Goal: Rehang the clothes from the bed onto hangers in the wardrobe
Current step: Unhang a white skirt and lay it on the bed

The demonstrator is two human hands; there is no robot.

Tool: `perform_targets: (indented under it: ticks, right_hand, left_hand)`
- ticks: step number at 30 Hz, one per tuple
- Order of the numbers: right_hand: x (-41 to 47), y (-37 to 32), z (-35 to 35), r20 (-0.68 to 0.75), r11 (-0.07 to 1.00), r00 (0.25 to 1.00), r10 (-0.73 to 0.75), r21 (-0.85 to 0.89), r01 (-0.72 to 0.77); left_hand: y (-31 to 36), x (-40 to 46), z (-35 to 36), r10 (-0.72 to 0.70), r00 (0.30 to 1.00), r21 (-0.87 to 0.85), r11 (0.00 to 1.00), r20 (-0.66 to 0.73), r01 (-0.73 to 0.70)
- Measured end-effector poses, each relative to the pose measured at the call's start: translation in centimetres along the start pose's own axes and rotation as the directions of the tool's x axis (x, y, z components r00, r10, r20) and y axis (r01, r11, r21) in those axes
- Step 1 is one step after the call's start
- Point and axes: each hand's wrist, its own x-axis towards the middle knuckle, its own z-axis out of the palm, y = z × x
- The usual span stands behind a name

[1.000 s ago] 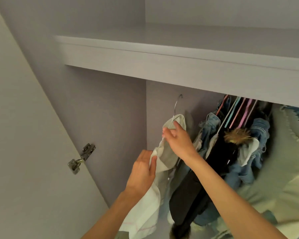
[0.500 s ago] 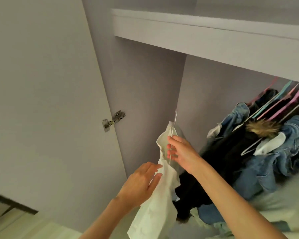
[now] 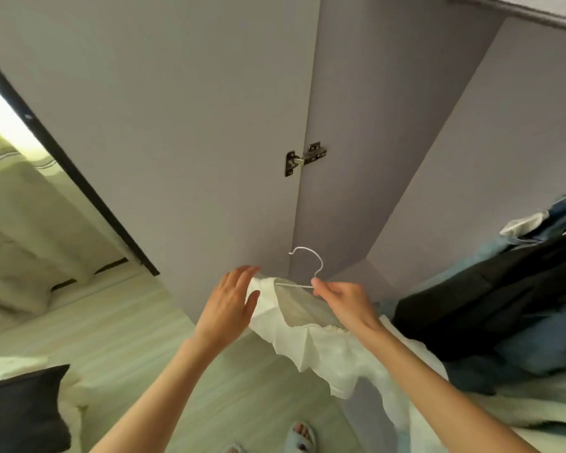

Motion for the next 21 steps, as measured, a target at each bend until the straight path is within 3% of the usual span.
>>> perform_targets:
  ticks: [4,8,13,15,18,21]
  right_hand:
    - [-0.7,-2.4,3.0,0.091,0.994,0.989,-0.113,0.021,0.111]
    - [-1.3,-5.5,7.6,0.184,0.975,0.958,-0.220,0.057,0.212]
    - [-2.7,-9.0,15.6,0.344,0.949,0.886,-0.312,0.073,0.306]
    - [-3.5,-11.0,19.1,0.411,0.921,0.829,-0.379,0.082,0.380]
    - [-5.3,-14.3,23.9,0.528,0.868,0.710,-0.466,0.117,0.483]
    - [-7.5,-17.5,28.1,0.642,0.782,0.542,-0.542,0.150,0.605]
  left_hand:
    - [-4.8,-3.5,-2.1,-0.072,0.997,0.080,0.994,0.037,0.069]
    - [-9.0,-8.5,-4.7,-0.195,0.980,-0.022,0.980,0.048,0.196]
    - [-12.5,-16.2,-8.0,-0.284,0.950,0.065,0.954,-0.127,0.294]
    - [-13.5,-19.7,-9.3,-0.342,0.891,0.111,0.915,-0.298,0.388]
    - [-14.4,-24.7,-10.8,-0.482,0.748,0.115,0.802,-0.455,0.587]
    - [-14.5,-29.1,-12.5,-0.596,0.558,-0.047,0.706,-0.577,0.706]
